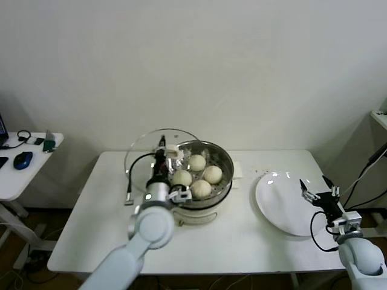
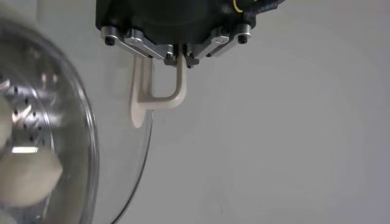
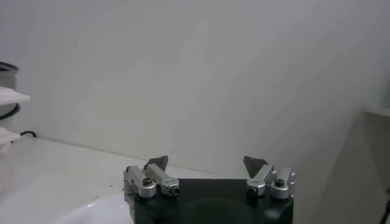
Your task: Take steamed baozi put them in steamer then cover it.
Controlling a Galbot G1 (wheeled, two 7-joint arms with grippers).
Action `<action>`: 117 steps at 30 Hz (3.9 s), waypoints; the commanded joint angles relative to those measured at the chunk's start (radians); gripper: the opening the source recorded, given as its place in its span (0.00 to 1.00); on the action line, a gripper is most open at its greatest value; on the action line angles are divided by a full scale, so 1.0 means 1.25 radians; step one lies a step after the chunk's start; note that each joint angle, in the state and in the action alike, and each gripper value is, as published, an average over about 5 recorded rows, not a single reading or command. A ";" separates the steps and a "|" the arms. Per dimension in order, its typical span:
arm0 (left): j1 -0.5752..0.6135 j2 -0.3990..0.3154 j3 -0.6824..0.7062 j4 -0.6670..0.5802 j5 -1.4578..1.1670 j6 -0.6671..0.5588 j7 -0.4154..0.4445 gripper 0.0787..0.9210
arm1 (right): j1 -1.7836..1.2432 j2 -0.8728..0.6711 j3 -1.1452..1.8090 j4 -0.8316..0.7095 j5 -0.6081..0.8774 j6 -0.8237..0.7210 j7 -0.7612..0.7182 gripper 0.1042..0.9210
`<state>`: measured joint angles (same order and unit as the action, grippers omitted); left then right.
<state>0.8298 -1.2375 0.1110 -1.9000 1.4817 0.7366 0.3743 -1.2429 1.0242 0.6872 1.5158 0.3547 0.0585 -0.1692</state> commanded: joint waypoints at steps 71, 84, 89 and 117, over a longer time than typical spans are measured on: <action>-0.066 -0.095 0.087 0.128 -0.083 0.039 -0.012 0.37 | -0.025 0.014 0.047 -0.016 -0.022 0.010 -0.024 0.88; 0.000 -0.008 0.071 -0.046 -0.199 0.039 0.017 0.83 | -0.013 0.014 0.032 0.004 -0.069 -0.096 0.025 0.88; 0.038 0.036 0.037 -0.116 -0.249 0.039 -0.030 0.88 | -0.011 0.016 0.028 0.020 -0.068 -0.096 0.038 0.88; 0.598 -0.074 -0.641 -0.099 -1.234 -0.603 -0.402 0.88 | -0.125 0.058 0.023 0.153 -0.012 -0.034 0.000 0.88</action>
<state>1.3385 -1.1806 -0.4114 -2.1351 0.3617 0.5738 -0.0469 -1.3361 1.0737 0.7167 1.6421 0.3116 -0.0189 -0.1441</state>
